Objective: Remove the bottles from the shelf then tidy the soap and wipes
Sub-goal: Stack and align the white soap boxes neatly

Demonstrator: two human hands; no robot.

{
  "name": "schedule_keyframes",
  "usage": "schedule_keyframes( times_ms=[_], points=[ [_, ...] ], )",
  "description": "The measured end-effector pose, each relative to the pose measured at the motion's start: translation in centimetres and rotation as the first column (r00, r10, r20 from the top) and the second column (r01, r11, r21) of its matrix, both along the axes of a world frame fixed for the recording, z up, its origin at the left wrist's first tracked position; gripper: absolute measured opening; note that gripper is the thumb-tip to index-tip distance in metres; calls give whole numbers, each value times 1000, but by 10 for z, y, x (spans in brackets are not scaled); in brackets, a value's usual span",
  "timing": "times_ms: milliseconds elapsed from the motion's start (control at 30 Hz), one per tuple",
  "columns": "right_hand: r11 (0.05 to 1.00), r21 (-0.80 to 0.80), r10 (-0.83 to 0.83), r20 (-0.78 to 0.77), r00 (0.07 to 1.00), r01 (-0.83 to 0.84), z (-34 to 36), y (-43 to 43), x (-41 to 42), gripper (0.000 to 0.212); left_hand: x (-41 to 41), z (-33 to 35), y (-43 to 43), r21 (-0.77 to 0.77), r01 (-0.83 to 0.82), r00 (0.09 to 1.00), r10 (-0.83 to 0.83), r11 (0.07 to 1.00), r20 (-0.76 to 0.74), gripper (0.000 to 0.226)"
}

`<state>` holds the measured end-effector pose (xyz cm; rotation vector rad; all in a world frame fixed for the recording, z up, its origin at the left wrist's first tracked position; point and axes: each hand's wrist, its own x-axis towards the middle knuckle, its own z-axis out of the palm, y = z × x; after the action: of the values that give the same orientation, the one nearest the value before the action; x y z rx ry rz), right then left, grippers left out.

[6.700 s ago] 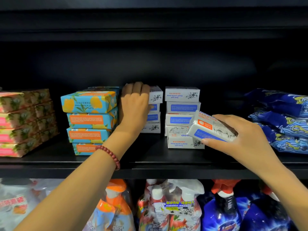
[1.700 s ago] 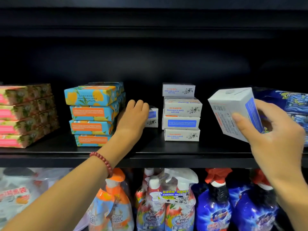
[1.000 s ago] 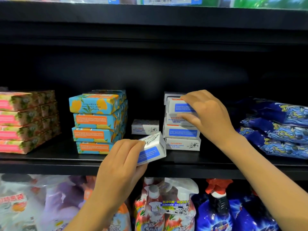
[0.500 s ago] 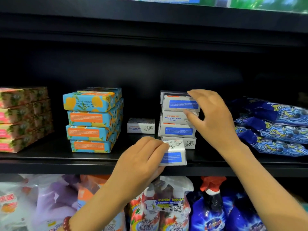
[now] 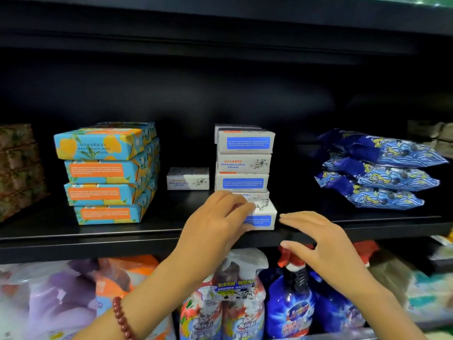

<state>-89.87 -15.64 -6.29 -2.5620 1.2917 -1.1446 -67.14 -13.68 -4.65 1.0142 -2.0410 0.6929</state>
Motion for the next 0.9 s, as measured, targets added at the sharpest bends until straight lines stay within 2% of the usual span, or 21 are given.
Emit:
schedule_keyframes(
  times_ms=[300, 500, 700, 733, 833, 900],
  points=[
    [999, 18, -38, 85, 996, 37, -3, 2, 4, 42, -6, 0, -6, 73, 24, 991, -15, 997, -130, 27],
    [999, 30, -48, 86, 995, 45, 0, 5, 6, 41, -12, 9, -9, 169, -41, 987, 66, 985, -149, 28],
    [998, 44, -58, 87, 994, 55, 2, 5, 6, 40, -12, 11, -15, 235, -32, 986, 69, 971, -153, 31],
    [997, 43, -60, 78, 995, 56, 3, 5, 5, 40, -10, 13, -13, 243, -12, 983, 57, 970, -177, 33],
    [997, 41, -62, 37, 997, 60, 8, 6, 6, 39, 8, 26, -4, 258, 63, 927, 39, 964, -374, 39],
    [997, 41, -67, -6, 998, 67, 12, 5, 9, 42, 29, 35, -4, 225, -24, 919, 110, 974, -379, 37]
  ],
)
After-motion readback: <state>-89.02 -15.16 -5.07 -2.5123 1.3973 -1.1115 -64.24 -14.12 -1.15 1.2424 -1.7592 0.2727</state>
